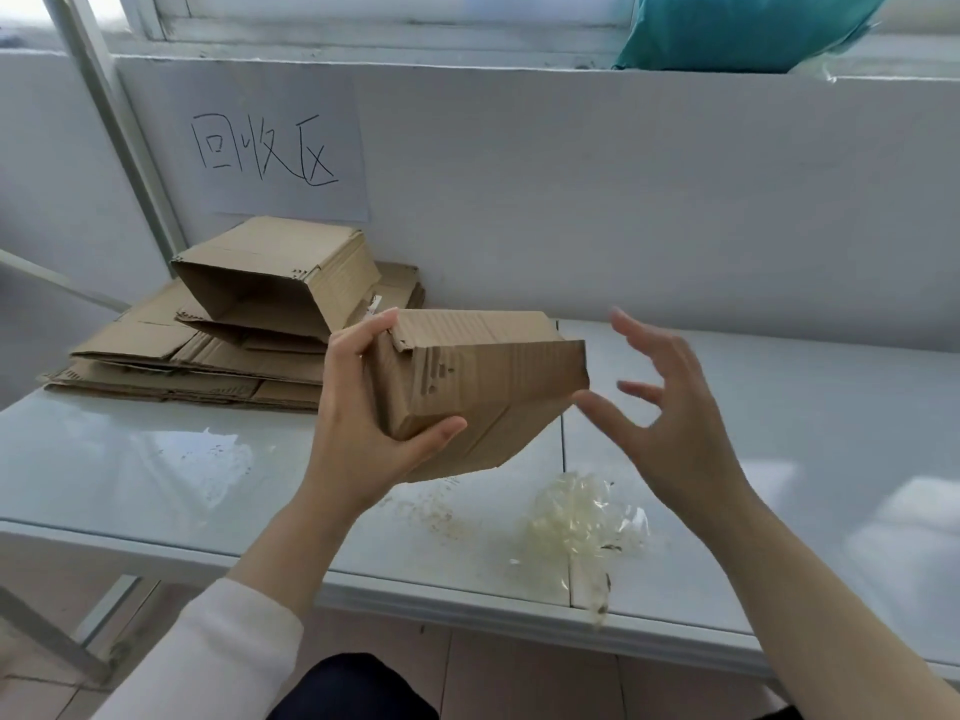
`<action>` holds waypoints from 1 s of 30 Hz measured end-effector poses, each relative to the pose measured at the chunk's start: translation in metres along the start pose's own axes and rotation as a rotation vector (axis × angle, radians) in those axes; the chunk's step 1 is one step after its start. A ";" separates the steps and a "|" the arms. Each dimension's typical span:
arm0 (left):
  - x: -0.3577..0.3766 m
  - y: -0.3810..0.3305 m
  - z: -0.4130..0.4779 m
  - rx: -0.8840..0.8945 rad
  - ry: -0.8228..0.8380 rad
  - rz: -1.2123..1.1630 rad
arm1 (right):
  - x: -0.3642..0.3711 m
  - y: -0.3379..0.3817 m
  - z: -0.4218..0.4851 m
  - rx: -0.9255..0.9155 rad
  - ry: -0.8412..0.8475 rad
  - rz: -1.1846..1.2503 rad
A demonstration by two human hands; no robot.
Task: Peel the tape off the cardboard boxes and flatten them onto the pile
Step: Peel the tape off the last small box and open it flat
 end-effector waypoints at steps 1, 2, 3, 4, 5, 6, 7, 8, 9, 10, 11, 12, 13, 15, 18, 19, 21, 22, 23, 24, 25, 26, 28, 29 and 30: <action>0.002 -0.003 0.001 0.003 0.016 -0.012 | 0.005 0.012 0.004 -0.055 0.072 -0.005; 0.004 -0.005 0.001 -0.011 0.032 -0.035 | 0.009 0.018 0.008 -0.089 0.106 -0.018; 0.004 -0.006 0.001 -0.040 0.052 -0.061 | 0.011 0.020 0.010 -0.099 0.102 -0.017; 0.004 -0.006 0.002 -0.082 0.086 -0.089 | 0.013 0.020 0.012 -0.087 0.077 0.012; 0.003 -0.006 0.001 -0.123 0.132 -0.119 | 0.013 0.019 0.013 -0.078 0.049 0.044; 0.002 -0.006 0.002 -0.155 0.174 -0.153 | 0.013 0.019 0.014 -0.087 0.026 0.056; 0.000 -0.007 0.003 -0.179 0.196 -0.196 | 0.012 0.019 0.014 -0.118 0.008 0.056; -0.004 -0.007 0.005 -0.204 0.191 -0.239 | 0.011 0.020 0.013 -0.154 -0.001 0.056; -0.008 -0.007 0.009 -0.228 0.176 -0.266 | 0.011 0.021 0.012 -0.189 -0.004 0.047; -0.012 -0.008 0.012 -0.249 0.169 -0.269 | 0.011 0.023 0.010 -0.218 -0.001 0.033; -0.015 -0.009 0.016 -0.267 0.176 -0.247 | 0.011 0.024 0.009 -0.241 -0.001 0.020; -0.017 -0.011 0.020 -0.277 0.185 -0.213 | 0.012 0.026 0.008 -0.249 -0.005 0.012; -0.018 -0.013 0.024 -0.277 0.171 -0.177 | 0.012 0.027 0.007 -0.254 -0.007 0.014; -0.021 -0.018 0.030 -0.277 0.070 -0.118 | 0.015 0.031 0.006 -0.273 0.040 -0.007; -0.024 -0.023 0.034 -0.353 -0.117 -0.149 | 0.026 0.037 -0.001 -0.178 0.172 0.060; -0.025 -0.024 0.035 -0.358 -0.155 -0.146 | 0.028 0.038 -0.003 -0.067 0.184 0.153; -0.030 -0.026 0.034 -0.352 -0.204 -0.146 | 0.031 0.033 -0.004 0.187 0.142 0.323; -0.032 -0.028 0.032 -0.345 -0.222 -0.149 | 0.030 0.029 -0.003 0.297 0.114 0.335; -0.034 -0.030 0.031 -0.330 -0.229 -0.145 | 0.030 0.028 -0.001 0.383 0.121 0.322; -0.034 -0.033 0.030 -0.312 -0.225 -0.134 | 0.031 0.028 0.001 0.435 0.170 0.292; -0.034 -0.036 0.028 -0.294 -0.213 -0.118 | 0.035 0.029 0.002 0.464 0.242 0.245; -0.033 -0.038 0.028 -0.277 -0.199 -0.104 | 0.038 0.031 0.003 0.472 0.299 0.192; -0.033 -0.041 0.028 -0.246 -0.175 -0.095 | 0.042 0.033 0.005 0.453 0.282 0.093; -0.033 -0.041 0.029 -0.233 -0.163 -0.097 | 0.042 0.033 0.007 0.429 0.223 0.059; -0.033 -0.043 0.030 -0.221 -0.146 -0.098 | 0.042 0.034 0.009 0.399 0.158 0.049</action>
Point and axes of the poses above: each hand's wrist, its own z-axis towards the middle knuckle, its own x-axis out of the palm, y = z × x, the point moved 4 cm from there along z, towards the middle knuckle, and after that the axes turned 7 degrees about -x, right-handed, at the moved point
